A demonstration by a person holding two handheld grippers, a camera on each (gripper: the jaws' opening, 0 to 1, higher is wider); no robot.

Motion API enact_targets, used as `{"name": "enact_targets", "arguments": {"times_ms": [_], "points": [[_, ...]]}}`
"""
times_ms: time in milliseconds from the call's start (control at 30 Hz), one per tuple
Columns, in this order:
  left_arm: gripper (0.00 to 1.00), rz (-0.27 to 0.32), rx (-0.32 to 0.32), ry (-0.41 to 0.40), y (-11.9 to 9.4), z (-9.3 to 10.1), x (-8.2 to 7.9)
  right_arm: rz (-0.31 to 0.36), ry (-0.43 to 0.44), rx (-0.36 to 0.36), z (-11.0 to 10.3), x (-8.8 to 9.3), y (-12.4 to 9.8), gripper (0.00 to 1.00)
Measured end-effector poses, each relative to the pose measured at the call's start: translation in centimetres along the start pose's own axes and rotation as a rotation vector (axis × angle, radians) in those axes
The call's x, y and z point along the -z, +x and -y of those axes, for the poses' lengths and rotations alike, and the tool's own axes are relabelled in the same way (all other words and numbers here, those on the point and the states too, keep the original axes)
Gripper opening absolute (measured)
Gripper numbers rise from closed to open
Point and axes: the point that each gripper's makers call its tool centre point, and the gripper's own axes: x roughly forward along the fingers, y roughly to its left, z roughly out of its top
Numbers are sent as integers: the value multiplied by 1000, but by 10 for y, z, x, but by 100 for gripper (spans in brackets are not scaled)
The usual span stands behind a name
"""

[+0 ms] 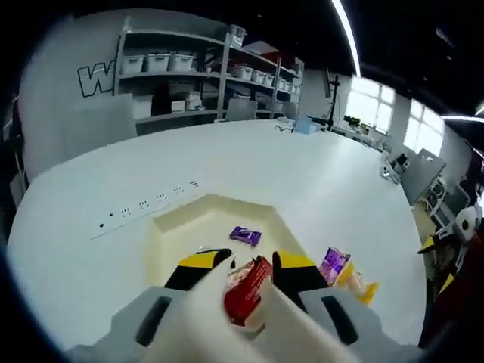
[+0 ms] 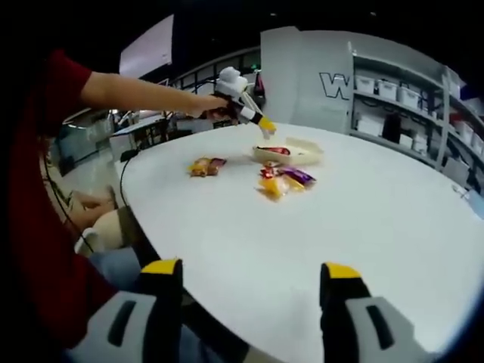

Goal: Place the target food into the container with the food tongs after gripping and lifting it, then release it inside without dropping or visibly crushing the food.

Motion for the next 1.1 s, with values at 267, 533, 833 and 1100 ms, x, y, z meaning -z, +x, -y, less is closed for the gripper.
{"name": "enact_targets", "arguments": {"times_ms": [267, 533, 833, 1100], "points": [[26, -7, 28, -14, -12, 16, 14, 6, -17, -6, -6, -3, -1, 72], [26, -10, 82, -8, -15, 45, 27, 32, -12, -15, -12, -10, -5, 72], [26, -23, 168, -24, -5, 83, 44, 31, -17, -17, -16, -9, -6, 72], [26, -60, 203, -43, 15, 97, 60, 38, -9, -11, -15, -8, -9, 72]]}}
